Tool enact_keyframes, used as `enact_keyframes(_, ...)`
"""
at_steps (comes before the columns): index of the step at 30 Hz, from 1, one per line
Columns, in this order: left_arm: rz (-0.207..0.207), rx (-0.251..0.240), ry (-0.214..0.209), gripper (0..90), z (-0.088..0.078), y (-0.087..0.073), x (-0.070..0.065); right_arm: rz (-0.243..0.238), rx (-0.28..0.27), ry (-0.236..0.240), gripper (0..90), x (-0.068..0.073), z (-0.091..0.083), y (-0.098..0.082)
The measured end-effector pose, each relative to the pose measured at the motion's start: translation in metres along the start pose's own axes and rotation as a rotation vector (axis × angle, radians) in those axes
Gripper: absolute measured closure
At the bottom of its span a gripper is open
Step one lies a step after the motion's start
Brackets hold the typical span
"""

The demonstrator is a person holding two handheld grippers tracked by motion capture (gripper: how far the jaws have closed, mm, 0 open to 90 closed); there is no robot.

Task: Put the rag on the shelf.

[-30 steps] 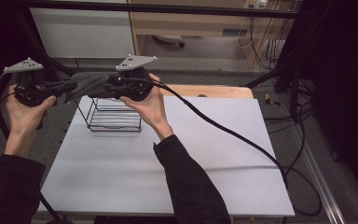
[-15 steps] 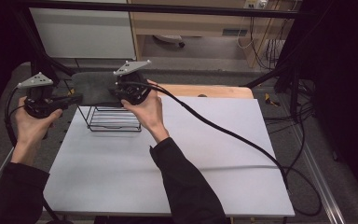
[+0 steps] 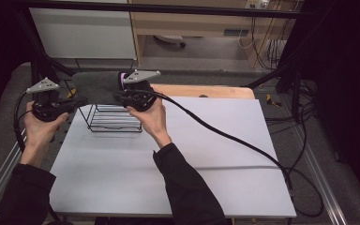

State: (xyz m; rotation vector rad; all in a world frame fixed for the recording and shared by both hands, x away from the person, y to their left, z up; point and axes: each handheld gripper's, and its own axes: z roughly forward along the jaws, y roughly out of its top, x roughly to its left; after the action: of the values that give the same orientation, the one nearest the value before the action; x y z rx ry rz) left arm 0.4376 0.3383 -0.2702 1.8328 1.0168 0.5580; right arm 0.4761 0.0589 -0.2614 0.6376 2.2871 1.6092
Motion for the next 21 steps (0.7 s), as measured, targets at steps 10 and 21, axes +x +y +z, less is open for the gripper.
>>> enact_keyframes(10, 0.017, 0.032, 0.026, 51.6, -0.018, -0.005, -0.011, -0.001, -0.006, -0.029, 44.5, 0.004, -0.044, 0.014)
enact_keyframes(21, 0.024, 0.083, -0.017, 21.7, -0.008, -0.030, -0.029, 0.059, 0.052, -0.108, 14.3, -0.020, -0.103, -0.014)
